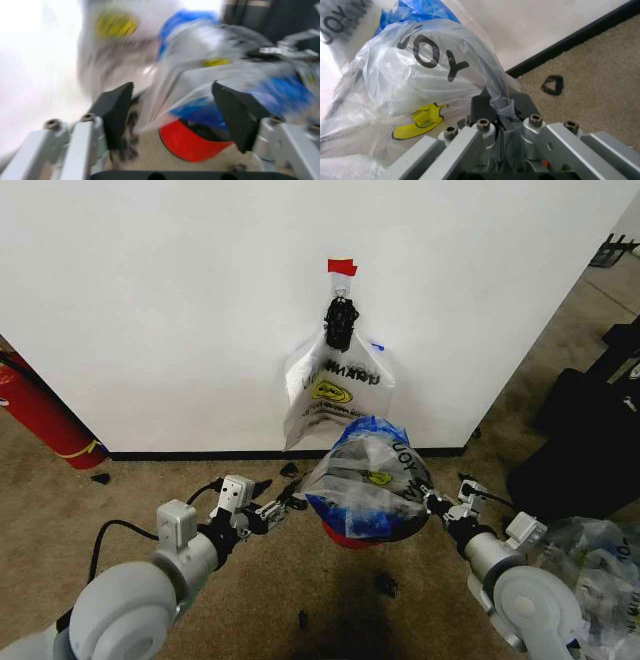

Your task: Pick up the garbage bag from the wall and place it over the trash bin.

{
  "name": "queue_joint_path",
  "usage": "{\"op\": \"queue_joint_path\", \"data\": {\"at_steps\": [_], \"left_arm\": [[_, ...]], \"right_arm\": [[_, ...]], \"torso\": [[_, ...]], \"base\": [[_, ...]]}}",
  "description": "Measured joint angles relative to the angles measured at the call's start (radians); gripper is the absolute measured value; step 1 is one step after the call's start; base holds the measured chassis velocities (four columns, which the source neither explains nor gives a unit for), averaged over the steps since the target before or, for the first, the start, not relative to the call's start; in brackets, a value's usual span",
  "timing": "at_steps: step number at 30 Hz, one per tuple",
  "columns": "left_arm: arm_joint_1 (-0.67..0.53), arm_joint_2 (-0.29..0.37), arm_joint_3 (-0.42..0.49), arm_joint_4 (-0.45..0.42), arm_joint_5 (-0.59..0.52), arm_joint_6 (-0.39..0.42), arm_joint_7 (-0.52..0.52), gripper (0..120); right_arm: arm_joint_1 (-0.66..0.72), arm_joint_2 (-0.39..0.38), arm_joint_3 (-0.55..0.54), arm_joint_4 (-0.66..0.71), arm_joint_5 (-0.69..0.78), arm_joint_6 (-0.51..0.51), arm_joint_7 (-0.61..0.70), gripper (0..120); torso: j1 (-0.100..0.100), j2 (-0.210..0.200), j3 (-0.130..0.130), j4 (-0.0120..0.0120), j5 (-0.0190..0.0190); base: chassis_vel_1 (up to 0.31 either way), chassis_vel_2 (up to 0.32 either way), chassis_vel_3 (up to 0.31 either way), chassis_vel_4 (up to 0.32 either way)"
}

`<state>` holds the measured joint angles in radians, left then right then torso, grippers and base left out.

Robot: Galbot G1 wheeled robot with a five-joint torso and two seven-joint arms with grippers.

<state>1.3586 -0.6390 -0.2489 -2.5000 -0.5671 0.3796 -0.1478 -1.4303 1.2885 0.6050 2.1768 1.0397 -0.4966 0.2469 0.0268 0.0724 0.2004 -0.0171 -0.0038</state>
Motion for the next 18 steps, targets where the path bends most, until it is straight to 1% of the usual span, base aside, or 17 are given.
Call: {"op": "queue_joint_path", "data": {"at_steps": [2,3,5,6,7,9,10,11,12,13,15,18], "left_arm": [[0.009,0.016,0.03,-0.002,0.208,-0.062,0.087,81],[0.013,0.025,0.044,-0.003,0.289,-0.084,0.118,84],[0.009,0.038,0.067,0.004,0.394,-0.116,0.162,92],[-0.004,0.042,0.085,0.017,0.426,-0.132,0.184,97],[-0.004,0.042,0.085,0.017,0.426,-0.132,0.184,97],[-0.04,0.05,0.134,0.052,0.47,-0.16,0.222,100],[-0.048,0.054,0.147,0.071,0.5,-0.174,0.238,100],[-0.056,0.058,0.156,0.089,0.529,-0.188,0.247,100],[-0.062,0.064,0.168,0.106,0.553,-0.198,0.252,100],[-0.062,0.064,0.168,0.106,0.553,-0.198,0.252,100],[-0.069,0.069,0.185,0.133,0.595,-0.219,0.254,100],[-0.079,0.052,0.21,0.17,0.635,-0.257,0.246,100]], "right_arm": [[-0.003,0.002,0.005,0.005,0.001,-0.004,0.006,1],[-0.004,0.004,0.007,0.007,0.001,-0.005,0.008,1],[-0.007,0.008,0.008,0.011,0.001,-0.006,0.009,1],[-0.009,0.011,0.007,0.012,0.0,-0.007,0.009,1],[-0.009,0.011,0.007,0.012,0.0,-0.007,0.009,1],[-0.008,0.018,0.001,0.012,-0.003,-0.006,0.009,1],[-0.002,0.021,-0.008,0.009,-0.006,-0.006,0.011,1],[0.004,0.023,-0.016,0.006,-0.01,-0.006,0.012,1],[0.007,0.025,-0.022,0.005,-0.012,-0.006,0.013,1],[0.007,0.025,-0.022,0.005,-0.012,-0.006,0.013,1],[0.009,0.028,-0.025,0.005,-0.014,-0.006,0.014,1],[0.009,0.028,-0.025,0.005,-0.016,-0.006,0.014,1]], "torso": [[0.0,0.0,0.0,-0.0003,0.0],[0.0,0.0,0.0,-0.0002,0.0001],[0.0,0.0,0.0,0.0,0.0],[0.0,0.0,0.0,0.0002,0.0002],[0.0,0.0,0.0,0.0002,0.0002],[0.0,0.0,0.0,-0.0007,-0.0004],[0.0,0.0,0.0,-0.0007,-0.0003],[0.0,0.0,0.0,-0.0001,0.0001],[0.0,0.0,0.0,0.0001,0.0004],[0.0,0.0,0.0,0.0001,0.0004],[0.0,0.0,0.0,0.0001,-0.0003],[0.0,0.0,0.0,-0.0002,0.0]], "base": [[0.0,0.0,0.0,0.0],[0.0,0.0,0.0,0.0],[0.0,0.0,0.0,0.0],[0.0,0.0,0.0,0.0],[0.0,0.0,0.0,0.0],[0.0,0.0,0.0,0.0],[0.0,0.0,0.0,0.0],[0.0,0.0,0.0,0.0],[0.0,0.0,0.0,0.0],[0.0,0.0,0.0,0.0],[0.0,0.0,0.0,0.0],[0.0,0.0,0.0,0.0]]}}
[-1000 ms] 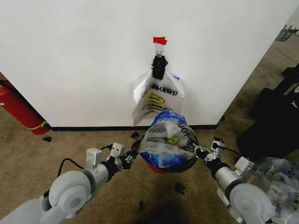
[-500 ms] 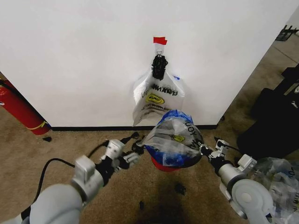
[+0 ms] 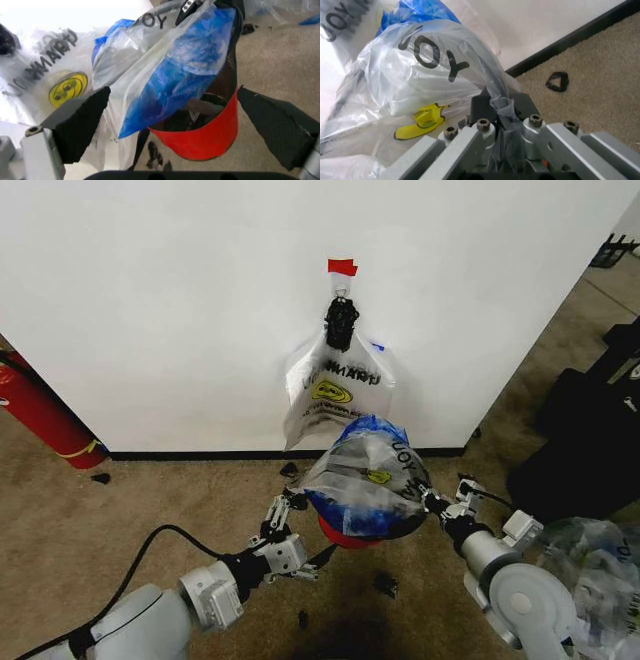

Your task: Pick up the garbage bag from the wall and place it over the trash bin.

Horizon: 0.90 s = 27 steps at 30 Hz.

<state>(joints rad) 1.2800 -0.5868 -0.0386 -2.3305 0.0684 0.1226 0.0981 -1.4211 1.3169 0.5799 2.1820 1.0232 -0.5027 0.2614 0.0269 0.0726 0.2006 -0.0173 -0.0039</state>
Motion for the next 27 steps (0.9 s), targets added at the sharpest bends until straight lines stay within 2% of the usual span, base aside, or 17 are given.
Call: {"op": "queue_joint_path", "data": {"at_steps": [6,10,16,18,21,24,25,27], "left_arm": [[-0.019,-0.048,0.042,0.05,0.039,-0.032,-0.053,95],[-0.02,-0.062,0.051,0.055,0.042,-0.045,-0.07,86],[-0.01,-0.07,0.05,0.066,0.046,-0.076,-0.073,59],[-0.01,-0.07,0.049,0.065,0.045,-0.077,-0.073,56],[-0.011,-0.071,0.049,0.068,0.044,-0.083,-0.073,41],[-0.006,-0.074,0.049,0.071,0.044,-0.089,-0.073,32],[-0.006,-0.074,0.049,0.071,0.044,-0.089,-0.073,32],[-0.003,-0.074,0.049,0.071,0.044,-0.092,-0.075,22]], "right_arm": [[0.0,0.006,-0.006,0.0,-0.009,0.004,-0.008,1],[0.0,0.006,-0.01,-0.001,-0.018,0.005,-0.01,1],[-0.001,0.005,-0.012,-0.004,-0.024,0.006,-0.01,1],[-0.002,0.005,-0.012,-0.004,-0.025,0.006,-0.01,1],[-0.004,0.006,-0.017,0.004,-0.031,0.005,-0.008,1],[-0.006,0.002,-0.021,0.008,-0.039,0.005,-0.008,1],[-0.006,0.002,-0.021,0.008,-0.039,0.005,-0.008,1],[-0.006,-0.001,-0.021,0.008,-0.039,0.005,-0.008,1]], "torso": [[0.0,0.0,0.0,0.0,-0.0002],[0.0,0.0,0.0,0.0,0.0],[0.0,0.0,0.0,0.0001,0.0001],[0.0,0.0,0.0,0.0001,0.0001],[0.0,0.0,0.0,0.0,0.0],[0.0,0.0,0.0,0.0001,0.0],[0.0,0.0,0.0,0.0001,0.0],[0.0,0.0,0.0,0.0001,0.0]], "base": [[0.0,0.0,0.0,0.0],[0.0,0.0,0.0,0.0],[0.0,0.0,0.0,0.0],[0.0,0.0,0.0,0.0],[0.0,0.0,0.0,0.0],[0.0,0.0,0.0,0.0],[0.0,0.0,0.0,0.0],[0.0,0.0,0.0,0.0]]}}
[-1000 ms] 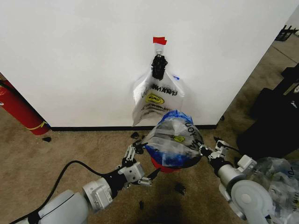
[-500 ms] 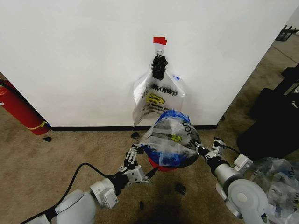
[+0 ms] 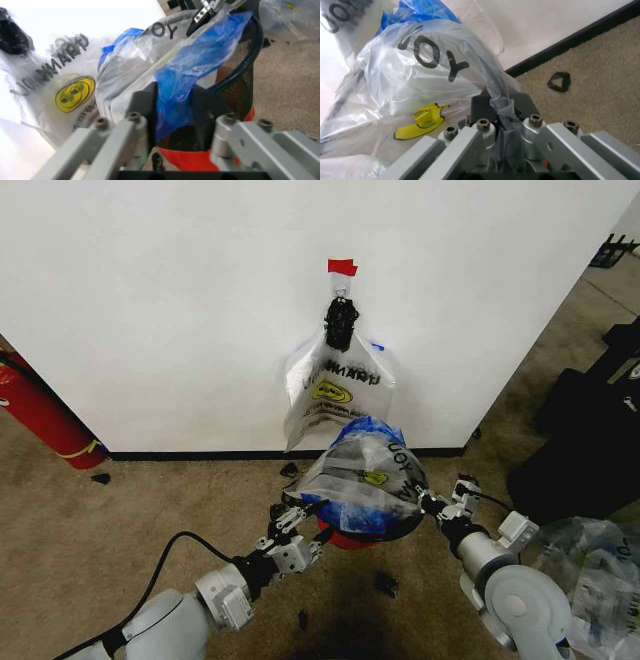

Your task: Pick up the garbage bag from the wall and place it over the trash bin.

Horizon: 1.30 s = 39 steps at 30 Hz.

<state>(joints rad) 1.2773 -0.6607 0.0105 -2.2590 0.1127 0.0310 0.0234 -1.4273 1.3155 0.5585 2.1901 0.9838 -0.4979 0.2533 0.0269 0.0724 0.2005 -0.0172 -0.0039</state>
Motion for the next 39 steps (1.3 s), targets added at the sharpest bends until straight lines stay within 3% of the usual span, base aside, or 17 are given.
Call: {"op": "queue_joint_path", "data": {"at_steps": [7,19,26,39], "left_arm": [[0.013,0.0,0.0,-0.006,-0.004,-0.018,-0.005,0],[0.081,-0.029,0.039,-0.009,0.035,-0.086,-0.011,0],[0.093,-0.135,0.136,0.065,0.118,-0.097,-0.012,0],[0.038,-0.235,0.245,0.243,0.213,-0.093,-0.008,0]], "right_arm": [[0.004,0.007,-0.003,0.0,0.001,-0.001,0.008,1],[0.021,0.039,0.005,-0.003,0.06,-0.004,0.074,1],[0.035,0.051,0.006,0.006,0.083,-0.011,0.11,1],[0.043,0.066,0.002,0.016,0.1,-0.013,0.14,1]], "torso": [[0.0,0.0,0.0,-0.0001,0.0],[0.0,0.0,0.0,-0.0002,0.0001],[0.0,0.0,0.0,0.0001,0.0001],[0.0,0.0,0.0,0.0,0.0001]], "base": [[0.0,0.0,0.0,0.0],[0.0,0.0,0.0,0.0],[0.0,0.0,0.0,0.0],[0.0,0.0,0.0,0.0]]}}
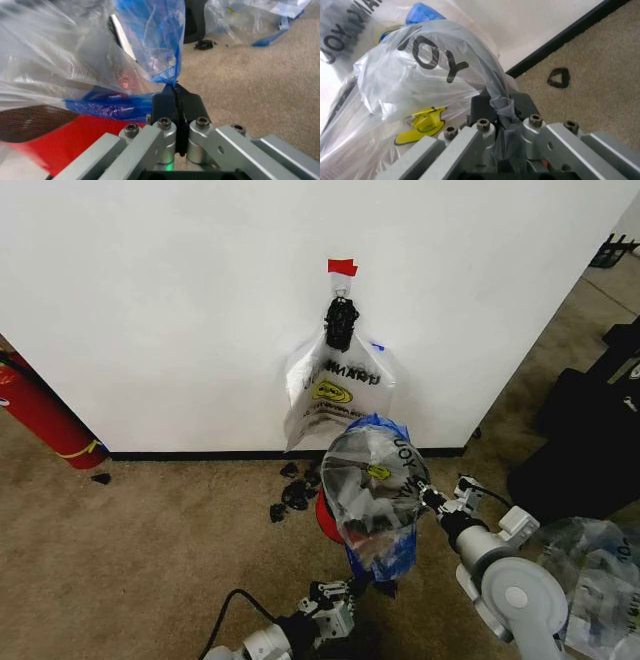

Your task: Pick up the garbage bag from the wall and place it over the trash bin.

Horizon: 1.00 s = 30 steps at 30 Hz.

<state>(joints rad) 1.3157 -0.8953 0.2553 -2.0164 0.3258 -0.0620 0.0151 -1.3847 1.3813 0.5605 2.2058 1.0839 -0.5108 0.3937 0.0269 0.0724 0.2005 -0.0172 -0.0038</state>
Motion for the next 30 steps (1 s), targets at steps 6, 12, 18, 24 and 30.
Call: {"op": "queue_joint_path", "data": {"at_steps": [6,12,18,24,30], "left_arm": [[-0.022,-0.051,-0.001,0.073,0.026,0.03,-0.021,0],[-0.024,-0.077,-0.02,0.105,0.038,0.037,-0.064,0],[0.017,-0.03,-0.037,0.031,0.003,0.041,-0.055,13],[0.053,0.006,-0.052,-0.036,-0.018,0.043,-0.064,34],[0.065,0.038,-0.08,-0.085,-0.077,-0.024,-0.065,59]], "right_arm": [[-0.008,0.005,-0.008,0.006,-0.002,-0.001,0.0,1],[-0.016,0.007,-0.015,0.013,-0.005,-0.001,-0.005,1],[-0.013,-0.005,-0.011,0.002,-0.01,0.0,-0.017,1],[-0.001,-0.024,-0.006,-0.012,-0.01,0.004,-0.019,1],[0.008,-0.039,-0.001,-0.046,-0.021,0.018,-0.039,1]], "torso": [[0.0,0.0,0.0,0.0,0.0],[0.0,0.0,0.0,-0.0001,-0.0002],[0.0,0.0,0.0,0.0,0.0001],[0.0,0.0,0.0,0.0,-0.0001],[0.0,0.0,0.0,0.0,-0.0001]], "base": [[0.0,0.0,0.0,0.0],[0.0,0.0,0.0,0.0],[0.0,0.0,0.0,0.0],[0.0,0.0,0.0,0.0],[0.0,0.0,0.0,0.0]]}}
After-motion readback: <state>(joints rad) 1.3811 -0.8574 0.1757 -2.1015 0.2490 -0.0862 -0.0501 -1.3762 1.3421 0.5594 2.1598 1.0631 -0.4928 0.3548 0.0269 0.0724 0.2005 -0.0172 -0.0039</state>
